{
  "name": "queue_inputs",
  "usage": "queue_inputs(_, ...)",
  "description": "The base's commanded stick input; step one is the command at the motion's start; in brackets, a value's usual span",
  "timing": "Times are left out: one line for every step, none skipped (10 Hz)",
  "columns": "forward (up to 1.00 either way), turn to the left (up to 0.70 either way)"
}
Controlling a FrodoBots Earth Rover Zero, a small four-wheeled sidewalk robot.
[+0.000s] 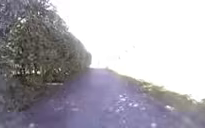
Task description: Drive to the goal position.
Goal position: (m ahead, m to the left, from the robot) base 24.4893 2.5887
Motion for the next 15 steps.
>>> queue_inputs(1.00, 0.40)
queue_inputs(1.00, 0.29)
queue_inputs(1.00, 0.12)
queue_inputs(1.00, 0.00)
queue_inputs(1.00, 0.00)
queue_inputs(1.00, 0.00)
queue_inputs(1.00, 0.00)
queue_inputs(1.00, 0.00)
queue_inputs(1.00, 0.00)
queue_inputs(1.00, 0.00)
queue_inputs(1.00, 0.00)
queue_inputs(1.00, 0.00)
queue_inputs(1.00, 0.00)
queue_inputs(1.00, 0.00)
queue_inputs(1.00, 0.00)
